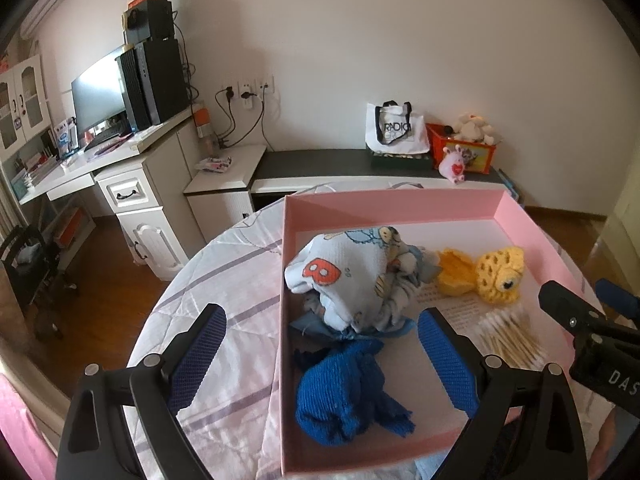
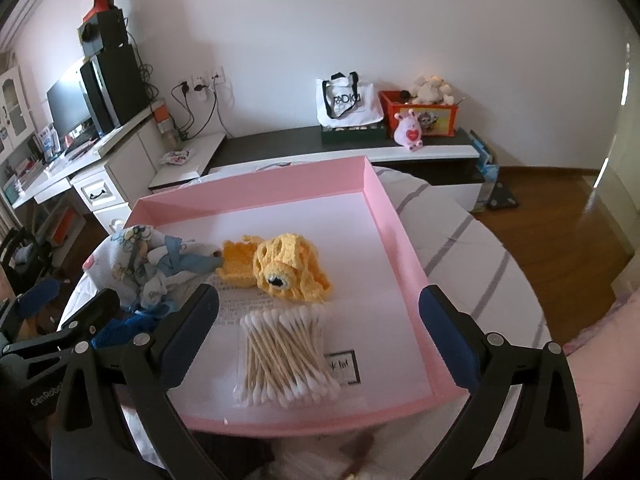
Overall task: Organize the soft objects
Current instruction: 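Lift both tools back from the tray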
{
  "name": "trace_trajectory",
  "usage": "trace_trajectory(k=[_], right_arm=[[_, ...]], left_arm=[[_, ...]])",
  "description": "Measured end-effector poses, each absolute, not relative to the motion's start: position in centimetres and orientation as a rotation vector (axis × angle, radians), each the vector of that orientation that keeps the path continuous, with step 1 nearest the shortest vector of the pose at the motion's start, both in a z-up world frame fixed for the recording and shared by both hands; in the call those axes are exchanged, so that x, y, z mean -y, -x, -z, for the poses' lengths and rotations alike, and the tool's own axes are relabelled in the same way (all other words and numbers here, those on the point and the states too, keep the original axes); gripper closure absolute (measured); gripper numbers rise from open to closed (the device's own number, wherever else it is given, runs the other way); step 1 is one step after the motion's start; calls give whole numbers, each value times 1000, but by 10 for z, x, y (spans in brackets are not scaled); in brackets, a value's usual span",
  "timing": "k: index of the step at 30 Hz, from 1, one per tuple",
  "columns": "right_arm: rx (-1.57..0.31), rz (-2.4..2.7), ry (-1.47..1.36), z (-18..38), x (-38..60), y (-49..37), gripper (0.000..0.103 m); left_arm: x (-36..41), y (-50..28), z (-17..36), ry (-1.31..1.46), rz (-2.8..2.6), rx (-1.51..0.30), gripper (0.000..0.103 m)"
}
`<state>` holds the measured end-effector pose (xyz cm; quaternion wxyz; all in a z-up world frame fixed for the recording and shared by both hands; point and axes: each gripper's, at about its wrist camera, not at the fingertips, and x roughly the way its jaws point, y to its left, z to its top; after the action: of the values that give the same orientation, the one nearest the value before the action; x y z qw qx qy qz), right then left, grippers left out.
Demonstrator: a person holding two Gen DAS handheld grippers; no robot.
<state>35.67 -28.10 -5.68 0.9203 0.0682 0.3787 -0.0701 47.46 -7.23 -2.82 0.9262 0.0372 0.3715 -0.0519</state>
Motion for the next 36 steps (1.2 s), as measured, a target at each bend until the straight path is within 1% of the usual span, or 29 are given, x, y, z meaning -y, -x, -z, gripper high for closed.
trace_trajectory(k=[5, 29, 36], right_arm=[[-755, 144, -126, 43, 276, -333, 0], [-658, 145, -83, -6, 247, -204, 0], [-580, 151, -66, -31, 238, -160, 0]], left_arm=[[75, -445, 14, -77, 111, -746, 8], [62, -278, -52, -47, 85, -651, 6], [56, -229, -73, -37, 93, -583, 4]])
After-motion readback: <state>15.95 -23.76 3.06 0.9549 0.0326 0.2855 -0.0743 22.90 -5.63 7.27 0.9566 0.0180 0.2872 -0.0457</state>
